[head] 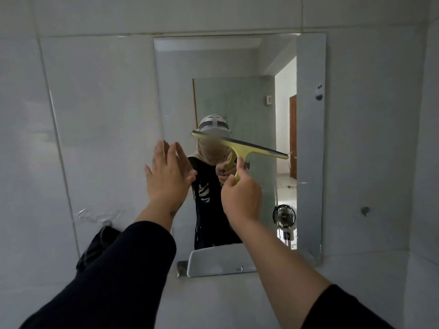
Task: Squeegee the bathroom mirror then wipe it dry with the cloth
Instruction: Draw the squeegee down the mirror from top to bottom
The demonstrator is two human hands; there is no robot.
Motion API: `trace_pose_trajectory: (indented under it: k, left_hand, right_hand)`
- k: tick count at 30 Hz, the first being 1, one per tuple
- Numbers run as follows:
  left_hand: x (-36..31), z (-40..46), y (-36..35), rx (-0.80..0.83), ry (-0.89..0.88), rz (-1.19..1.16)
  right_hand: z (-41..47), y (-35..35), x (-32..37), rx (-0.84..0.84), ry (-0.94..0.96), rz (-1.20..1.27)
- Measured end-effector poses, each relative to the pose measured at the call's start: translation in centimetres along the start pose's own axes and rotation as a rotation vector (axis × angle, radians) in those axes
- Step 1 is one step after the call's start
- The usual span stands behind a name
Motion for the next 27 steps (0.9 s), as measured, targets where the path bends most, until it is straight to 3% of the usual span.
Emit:
trace_pose_trajectory:
  k: [11, 21, 27]
  left_hand:
    - [1.6, -0.6, 1.0, 0.009, 0.038, 0.009]
    - [1.7, -2.2, 0.2, 0.109, 0.042, 0.038]
    - [0.1, -3.7, -1.0, 0.14, 0.011, 0.037]
  right_hand:
    - [-2.3, -1.8, 2.6, 0.135, 0.097, -0.019]
    - [-1.0, 1.4, 0.7, 0.39, 0.476, -0.531]
    - [0.7, 4.9, -0.5, 0.453, 0.561, -0.739]
Point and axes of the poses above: each hand's wrist, its own z-axis towards the middle knuckle, its own y-axis out of the back of the hand, x = y × z, the point moved 2 cm from there along z, towards the middle knuckle, and after that the axes turned 11 degrees about y, right-handed, at the moved point
